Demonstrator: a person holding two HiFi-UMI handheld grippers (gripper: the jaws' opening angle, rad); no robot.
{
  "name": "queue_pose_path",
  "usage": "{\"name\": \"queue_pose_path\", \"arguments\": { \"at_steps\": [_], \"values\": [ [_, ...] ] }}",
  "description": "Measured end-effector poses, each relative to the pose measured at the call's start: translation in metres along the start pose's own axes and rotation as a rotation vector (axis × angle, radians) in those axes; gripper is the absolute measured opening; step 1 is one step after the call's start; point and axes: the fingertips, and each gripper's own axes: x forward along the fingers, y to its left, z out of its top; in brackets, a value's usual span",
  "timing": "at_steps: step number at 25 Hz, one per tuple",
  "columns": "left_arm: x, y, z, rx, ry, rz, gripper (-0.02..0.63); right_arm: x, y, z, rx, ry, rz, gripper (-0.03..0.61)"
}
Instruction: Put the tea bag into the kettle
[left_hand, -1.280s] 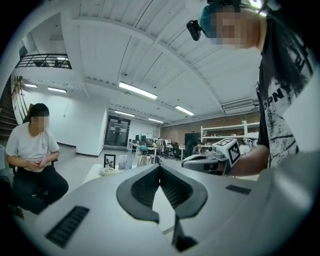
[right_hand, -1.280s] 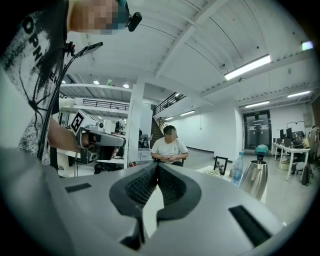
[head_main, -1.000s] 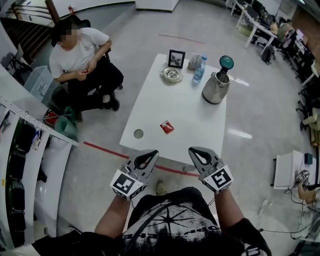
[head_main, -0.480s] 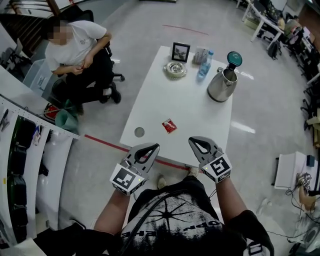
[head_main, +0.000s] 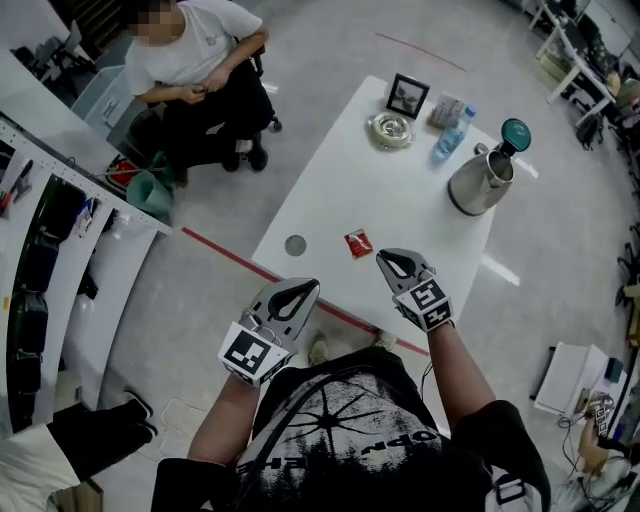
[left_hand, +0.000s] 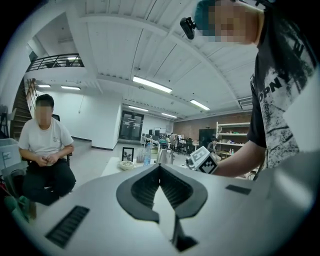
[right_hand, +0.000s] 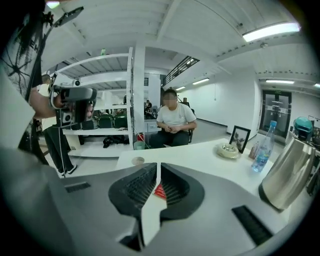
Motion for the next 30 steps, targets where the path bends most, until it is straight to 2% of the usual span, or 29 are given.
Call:
{"name": "queue_pose_path", "arguments": {
  "at_steps": [3,7,12,20,24,30],
  "values": [
    [-0.009,0.006,-0.007,-0.002,-0.009,0.023,0.008,0.026,-0.006,-0.013,0.002,0.068,0.009,0.082],
    [-0.025,0.016,-0.017,-0.043,0.009,0.071,0.008,0.058,-0.010,-0.028,0.027,0.163,0.028,0.141],
    [-0.042,0.023,-0.026,-0.055,0.023,0.115,0.008,0.092,-0.018,-0.054,0.055,0.278,0.020,0.218],
    [-0.065,0.034,-0.042,-0.091,0.048,0.183,0.008,0.124,-0.033,-0.090,0.055,0.445,-0.009,0.252],
    [-0.070,0.034,-0.050,-0.113,0.046,0.192,0.008,0.129,-0.034,-0.093,0.114,0.451,-0.008,0.261],
    [-0.064,0.031,-0.055,-0.120,0.058,0.170,0.008,0.129,-0.034,-0.092,0.094,0.467,-0.007,0.259]
  ]
}}
